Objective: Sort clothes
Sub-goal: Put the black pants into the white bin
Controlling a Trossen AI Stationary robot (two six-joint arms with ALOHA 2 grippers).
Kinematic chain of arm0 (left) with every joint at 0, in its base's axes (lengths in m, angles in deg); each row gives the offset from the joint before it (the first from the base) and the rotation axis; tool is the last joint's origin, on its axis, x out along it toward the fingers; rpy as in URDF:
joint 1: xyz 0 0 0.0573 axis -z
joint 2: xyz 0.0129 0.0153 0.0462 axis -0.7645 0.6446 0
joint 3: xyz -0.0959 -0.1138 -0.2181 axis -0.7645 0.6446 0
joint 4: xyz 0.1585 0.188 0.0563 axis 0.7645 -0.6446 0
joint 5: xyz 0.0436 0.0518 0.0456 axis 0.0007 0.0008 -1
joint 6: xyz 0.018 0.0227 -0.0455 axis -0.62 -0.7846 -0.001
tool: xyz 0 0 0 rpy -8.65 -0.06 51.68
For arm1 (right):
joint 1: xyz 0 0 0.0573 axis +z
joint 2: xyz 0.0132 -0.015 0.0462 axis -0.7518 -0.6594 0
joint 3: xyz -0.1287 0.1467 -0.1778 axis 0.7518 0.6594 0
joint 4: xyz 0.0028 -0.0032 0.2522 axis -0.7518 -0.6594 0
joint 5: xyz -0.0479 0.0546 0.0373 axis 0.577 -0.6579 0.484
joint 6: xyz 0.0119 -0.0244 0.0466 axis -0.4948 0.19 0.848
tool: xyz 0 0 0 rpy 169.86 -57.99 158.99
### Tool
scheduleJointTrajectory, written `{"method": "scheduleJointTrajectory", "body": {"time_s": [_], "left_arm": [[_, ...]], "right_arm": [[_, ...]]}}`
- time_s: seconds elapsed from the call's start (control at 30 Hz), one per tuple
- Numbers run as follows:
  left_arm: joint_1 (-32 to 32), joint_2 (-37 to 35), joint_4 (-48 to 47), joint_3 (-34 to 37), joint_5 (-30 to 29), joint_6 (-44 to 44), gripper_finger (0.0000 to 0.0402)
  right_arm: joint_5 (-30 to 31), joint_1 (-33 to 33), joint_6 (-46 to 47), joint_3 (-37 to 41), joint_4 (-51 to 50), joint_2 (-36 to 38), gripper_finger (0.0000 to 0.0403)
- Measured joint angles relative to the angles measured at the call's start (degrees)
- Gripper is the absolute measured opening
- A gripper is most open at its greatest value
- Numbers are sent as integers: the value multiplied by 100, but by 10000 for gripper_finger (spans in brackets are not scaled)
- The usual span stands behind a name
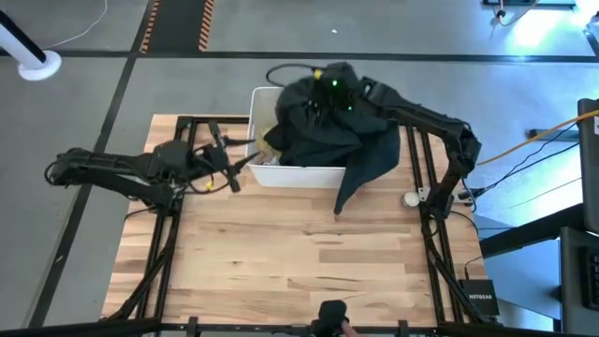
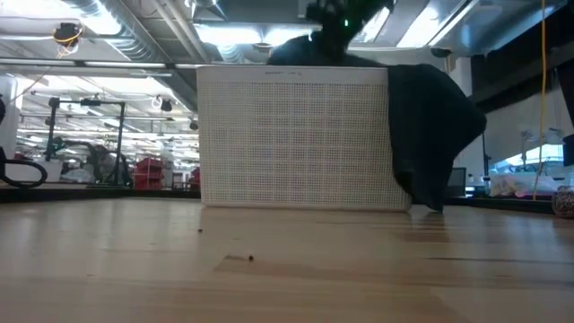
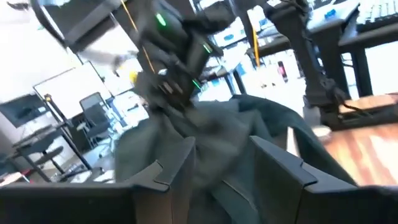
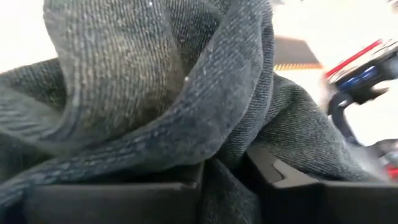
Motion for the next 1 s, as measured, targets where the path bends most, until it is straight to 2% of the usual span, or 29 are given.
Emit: {"method": "scheduleJointTrajectory", "body": {"time_s": [0.1, 0.2, 0.33, 0.43, 0.6, 0.73, 0.87, 1.0], "left_arm": [[-567, 289, 357, 0, 490, -91, 143], [-1078, 778, 683, -21, 812, -189, 143], [-1651, 1618, 780, -449, 1248, 87, 143], [-1956, 2181, 802, -961, 1645, 383, 143], [-2242, 2845, 502, -1694, 2094, 620, 143], [-2387, 3205, 366, -1909, 2299, 633, 143], [-2502, 3355, 371, -1919, 2327, 630, 143], [-2622, 3355, 292, -1906, 2329, 652, 143]], "right_arm": [[-29, 52, 53, 606, 297, -2, 121], [296, 172, 9, 783, 423, -28, 197], [1025, 472, -563, 391, 3, -17, 276], [988, 637, -688, -148, -668, 33, 310], [587, 728, -339, -1058, -2002, 395, 329], [371, 712, 449, -1250, -2977, 917, 330], [369, 725, 1535, -867, -3884, 1611, 330], [722, 868, 2522, 296, -4272, 2434, 330]]}}
